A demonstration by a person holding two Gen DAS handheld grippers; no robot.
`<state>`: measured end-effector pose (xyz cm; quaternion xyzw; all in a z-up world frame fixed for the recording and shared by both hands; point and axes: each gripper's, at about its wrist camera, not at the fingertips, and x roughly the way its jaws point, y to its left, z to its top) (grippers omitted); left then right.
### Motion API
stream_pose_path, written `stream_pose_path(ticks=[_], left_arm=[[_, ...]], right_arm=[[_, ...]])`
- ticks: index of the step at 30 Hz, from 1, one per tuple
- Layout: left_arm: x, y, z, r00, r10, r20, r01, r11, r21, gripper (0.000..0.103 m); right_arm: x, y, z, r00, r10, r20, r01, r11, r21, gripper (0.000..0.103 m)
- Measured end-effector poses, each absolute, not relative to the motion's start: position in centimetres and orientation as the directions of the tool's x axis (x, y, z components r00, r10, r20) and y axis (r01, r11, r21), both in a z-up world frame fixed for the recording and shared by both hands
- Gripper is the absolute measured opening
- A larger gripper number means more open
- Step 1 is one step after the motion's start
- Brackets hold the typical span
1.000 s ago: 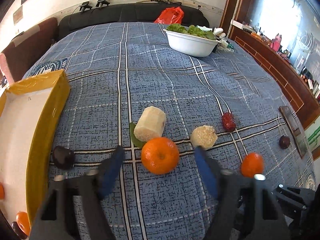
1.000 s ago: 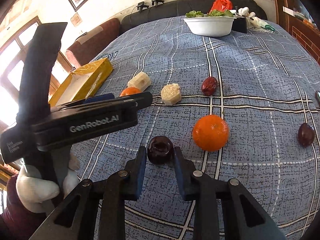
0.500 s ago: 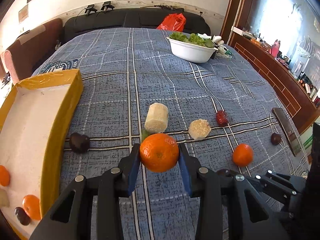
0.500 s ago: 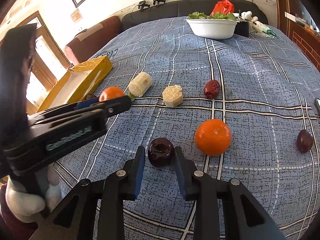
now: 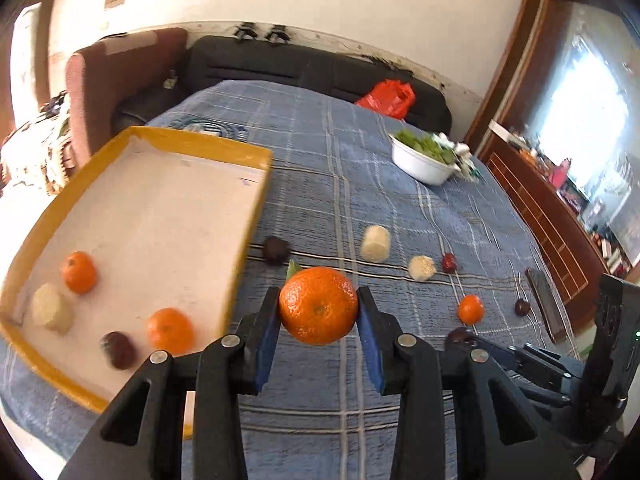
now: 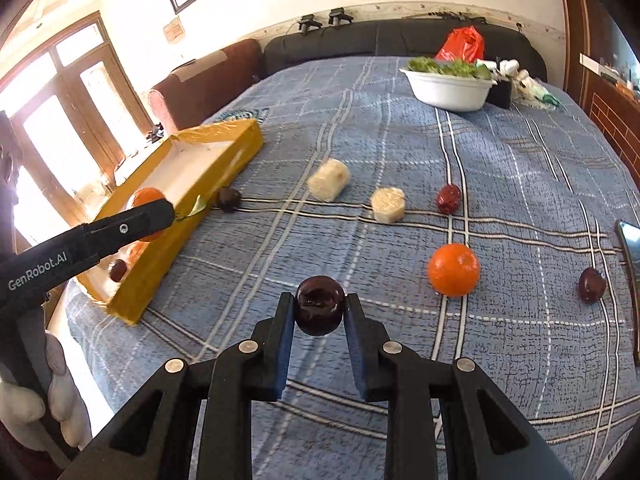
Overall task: Organize fruits
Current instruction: 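Lower the leafy orange into the tray with the left gripper while the right gripper drops the plum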
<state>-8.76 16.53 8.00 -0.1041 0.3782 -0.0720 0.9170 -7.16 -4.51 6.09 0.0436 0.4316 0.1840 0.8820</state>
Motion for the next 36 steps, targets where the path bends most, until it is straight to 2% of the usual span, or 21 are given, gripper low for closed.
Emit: stream_pose_path(ticks=[10,18,33,36], left_arm=[[-11.5,26.2,8.5,0.752,-0.029,-0.659,-0.2,0.942,-0.27,0.036],[-11.9,30.4,6.9,0.737,0.043,-0.675,-0.297,0.917,-0.265,0.036],[-10.6,33.7,4.6,0.725,0.02,-0.689,-0.33,0.888,-0.321,0.037],[-10.6,33.8,5.0,0.734,0.018,-0.679,-0.325,0.887,-0.328,0.049]], right_arm=[[-9.0,1.3,9.4,0.549,0.44,-0.71,-0.415,0.882,0.226,0.028],[-8.1,8.9,9.6,0.469,0.517,-0.716,-0.53,0.814,0.24,0.028],[-5.5,18.0,5.5,0.332,0.523,-0.785,-0.613,0.752,0.241,0.028],[-4.9,18.5,5.0,0.328,0.52,-0.789,-0.61,0.754,0.244,0.029]])
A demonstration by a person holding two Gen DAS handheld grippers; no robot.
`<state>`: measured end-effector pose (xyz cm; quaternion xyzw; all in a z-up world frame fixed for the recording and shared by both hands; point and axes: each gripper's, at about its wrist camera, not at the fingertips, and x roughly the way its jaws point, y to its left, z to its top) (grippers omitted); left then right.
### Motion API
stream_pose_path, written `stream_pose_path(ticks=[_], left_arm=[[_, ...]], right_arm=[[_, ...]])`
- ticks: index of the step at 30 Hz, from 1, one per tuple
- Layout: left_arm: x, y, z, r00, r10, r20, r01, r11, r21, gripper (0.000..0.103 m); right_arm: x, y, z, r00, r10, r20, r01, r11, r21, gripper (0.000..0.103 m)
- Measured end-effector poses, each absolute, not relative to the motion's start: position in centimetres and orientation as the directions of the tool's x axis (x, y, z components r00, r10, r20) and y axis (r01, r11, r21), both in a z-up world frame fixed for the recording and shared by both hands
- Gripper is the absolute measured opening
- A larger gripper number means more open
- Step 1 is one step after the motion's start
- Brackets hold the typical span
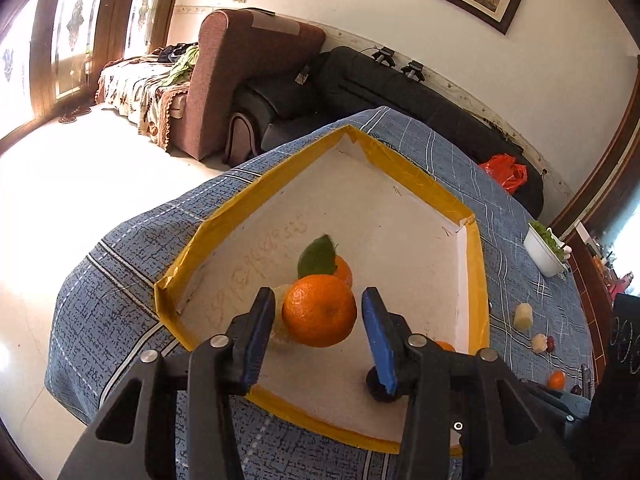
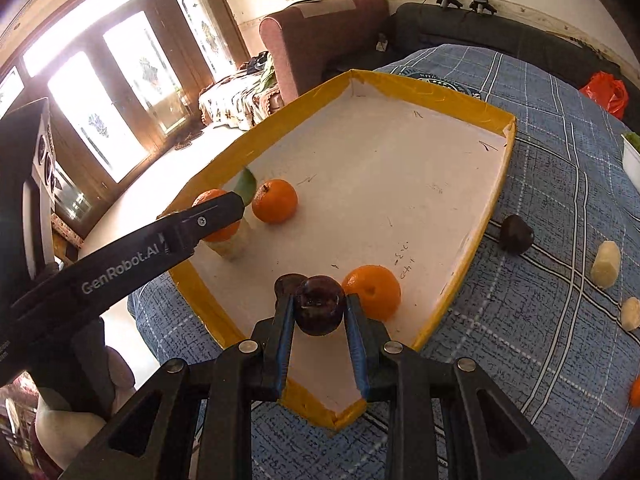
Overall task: Organize fruits
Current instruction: 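Lower the leafy orange into the tray with the left gripper while the right gripper drops the plum, then withdraw both open grippers from the tray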
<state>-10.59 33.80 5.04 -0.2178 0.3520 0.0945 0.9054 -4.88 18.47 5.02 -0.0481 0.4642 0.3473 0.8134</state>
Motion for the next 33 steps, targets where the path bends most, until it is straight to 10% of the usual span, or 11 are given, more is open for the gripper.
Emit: stream_pose_path(ticks=[19,33], left_arm=[[-13.4,32.6,8.0,0.751,0.041,-0.658,-0.345,0.875,-0.34,0.086],[-15.2,22.6,11.7,0.775,0.126,-0.619,-0.226,0.97,-0.086,0.086]], right_arm=[[-6.9,15.2,7.3,0.407,0.515,-0.755,-0.557,0.795,0.242,0.051],[-9.6,5.8,8.4,0.499,0.5,-0.708,-0.42,0.854,0.307,0.057]])
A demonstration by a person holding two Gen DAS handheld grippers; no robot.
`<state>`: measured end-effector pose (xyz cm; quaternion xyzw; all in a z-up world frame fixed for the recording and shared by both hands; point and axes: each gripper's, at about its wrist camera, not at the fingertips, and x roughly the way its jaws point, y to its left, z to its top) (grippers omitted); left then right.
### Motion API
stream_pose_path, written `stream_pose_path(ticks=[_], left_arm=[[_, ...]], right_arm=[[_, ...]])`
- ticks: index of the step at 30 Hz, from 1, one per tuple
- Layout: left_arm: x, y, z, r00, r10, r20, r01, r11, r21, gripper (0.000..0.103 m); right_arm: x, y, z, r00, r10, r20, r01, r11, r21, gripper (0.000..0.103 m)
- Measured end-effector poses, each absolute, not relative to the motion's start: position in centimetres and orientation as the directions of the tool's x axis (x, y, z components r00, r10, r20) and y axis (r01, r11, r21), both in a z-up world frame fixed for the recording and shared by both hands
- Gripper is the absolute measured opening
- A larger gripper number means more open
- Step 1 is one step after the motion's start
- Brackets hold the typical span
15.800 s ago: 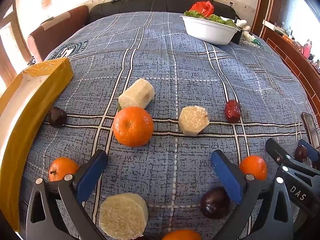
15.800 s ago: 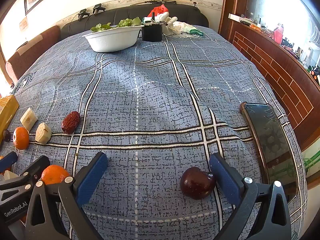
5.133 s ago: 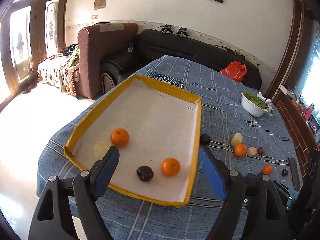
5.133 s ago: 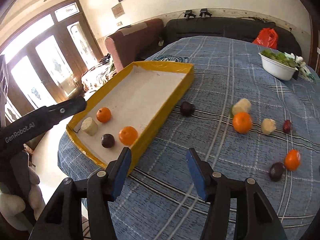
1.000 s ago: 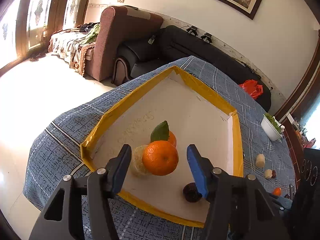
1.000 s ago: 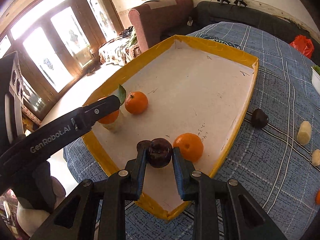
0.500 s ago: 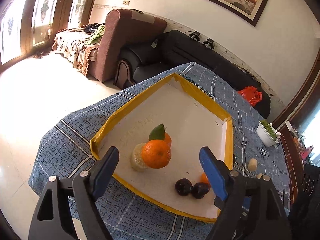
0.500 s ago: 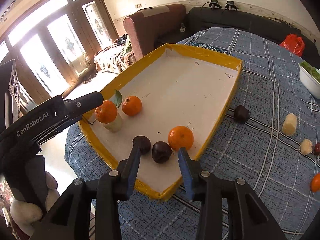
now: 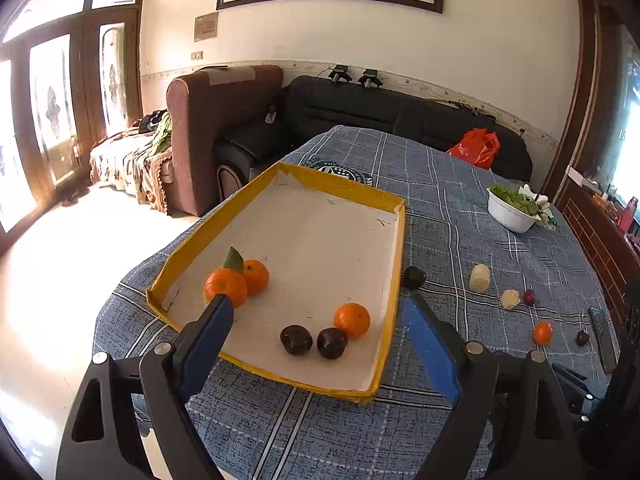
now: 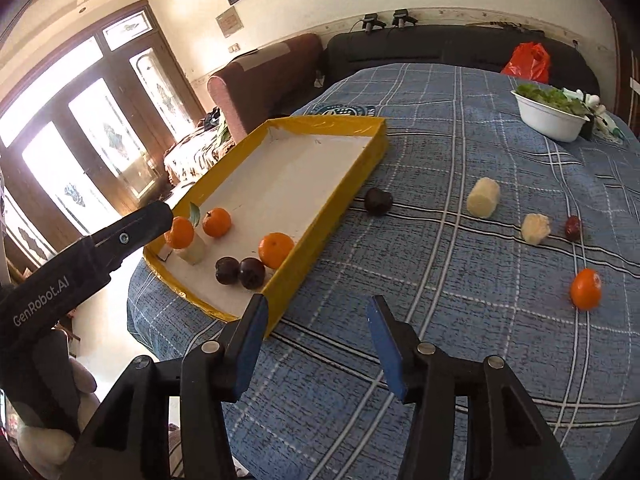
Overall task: Organize fruits
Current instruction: 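Withdraw both open grippers from the tray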
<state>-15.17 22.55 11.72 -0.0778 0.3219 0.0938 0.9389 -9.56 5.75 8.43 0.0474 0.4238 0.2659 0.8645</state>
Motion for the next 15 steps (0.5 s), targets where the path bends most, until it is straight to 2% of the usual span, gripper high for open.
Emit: stream_pose_path(ticks=[4,15], left_arm=[[-15.7,20.8,12.1,0.779,0.115,-0.616,-0.196,0.979,-0.065,0.086],[-15.9,18.1,12.1,0.775,0.097,-0.624,-0.148,0.988,-0.031,0.086]], right_arm=[[-9.9,3.1,8.9,0.525,0.495,-0.693,-0.389,0.863,0.323,0.061],[-10.3,-1.1,8.5,0.551,0.488,-0.677,-0.332,0.872,0.359,0.062]])
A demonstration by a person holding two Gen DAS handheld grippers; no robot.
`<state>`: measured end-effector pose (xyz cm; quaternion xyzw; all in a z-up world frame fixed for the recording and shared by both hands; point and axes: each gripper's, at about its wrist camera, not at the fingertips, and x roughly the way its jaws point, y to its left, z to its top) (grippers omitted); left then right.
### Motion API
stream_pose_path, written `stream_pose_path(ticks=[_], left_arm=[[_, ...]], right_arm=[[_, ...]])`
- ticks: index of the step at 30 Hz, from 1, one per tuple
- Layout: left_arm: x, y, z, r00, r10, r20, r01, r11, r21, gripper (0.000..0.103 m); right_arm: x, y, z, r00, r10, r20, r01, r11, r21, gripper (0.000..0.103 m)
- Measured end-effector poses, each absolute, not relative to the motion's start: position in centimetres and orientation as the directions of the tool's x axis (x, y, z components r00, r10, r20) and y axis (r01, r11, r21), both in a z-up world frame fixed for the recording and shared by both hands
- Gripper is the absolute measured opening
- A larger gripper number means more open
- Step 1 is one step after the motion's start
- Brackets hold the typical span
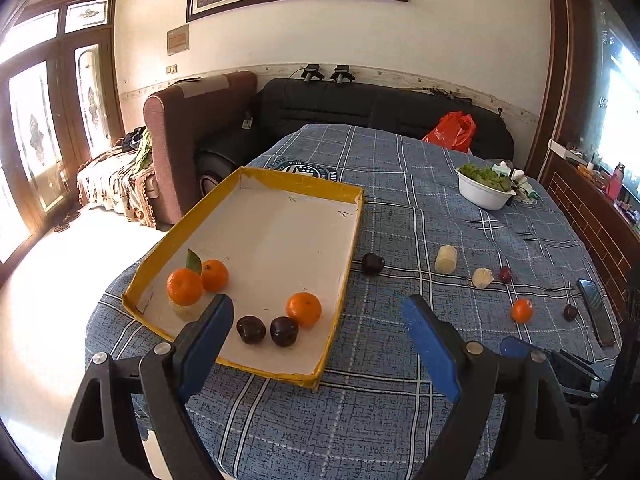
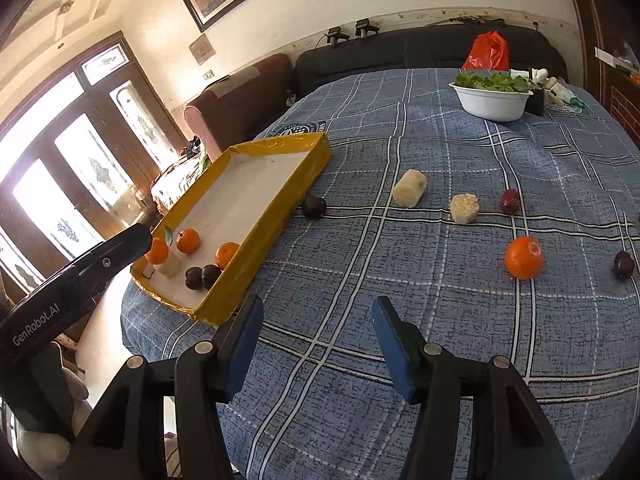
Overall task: Organize fruits
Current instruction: 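Withdraw both open grippers from the tray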
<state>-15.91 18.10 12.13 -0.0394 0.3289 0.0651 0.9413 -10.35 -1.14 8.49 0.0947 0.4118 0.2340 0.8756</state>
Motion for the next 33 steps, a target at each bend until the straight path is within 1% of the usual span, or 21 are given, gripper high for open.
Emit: stream_pose_path(ticks=[6,14,17,21,28,33], left_arm=[[-16.1,17.4,12.1,0.771,0.083,-0.632,-0.131,0.991,-0.029,0.086],[-17.0,15.9,12.2,0.766,0.062,-0.64,-0.097,0.995,-0.02,0.086],[-17.4,13.9,11.3,0.751,0.017,-0.66,-0.036,0.999,-0.015,0.086],[-18.3,11.3,10.4,0.744,-0.027,-0.668,0.033,0.999,-0.004,0.086],[-19.8,9.3,9.5,0.745,-0.106,-0.659,0.084,0.994,-0.064,0.086],[-20.1,8.3,8.3,0.733,-0.148,-0.664,0.114,0.989,-0.094,0.086]], right_arm=[[-10.4,-2.5,8.2,0.556,0.485,-0.675,-0.308,0.874,0.375,0.062],[-11.5,-3.3,8.3,0.568,0.479,-0.669,-0.294,0.877,0.379,0.064],[-12.2,-4.2,8.3,0.582,0.473,-0.661,-0.273,0.88,0.389,0.066],[-13.0,-6.3,7.9,0.611,0.432,-0.664,-0.211,0.896,0.39,0.066],[-13.7,-10.9,6.2,0.635,0.352,-0.688,-0.047,0.906,0.42,0.068],[-13.4,-11.5,5.1,0.626,0.328,-0.708,0.003,0.906,0.423,0.068]])
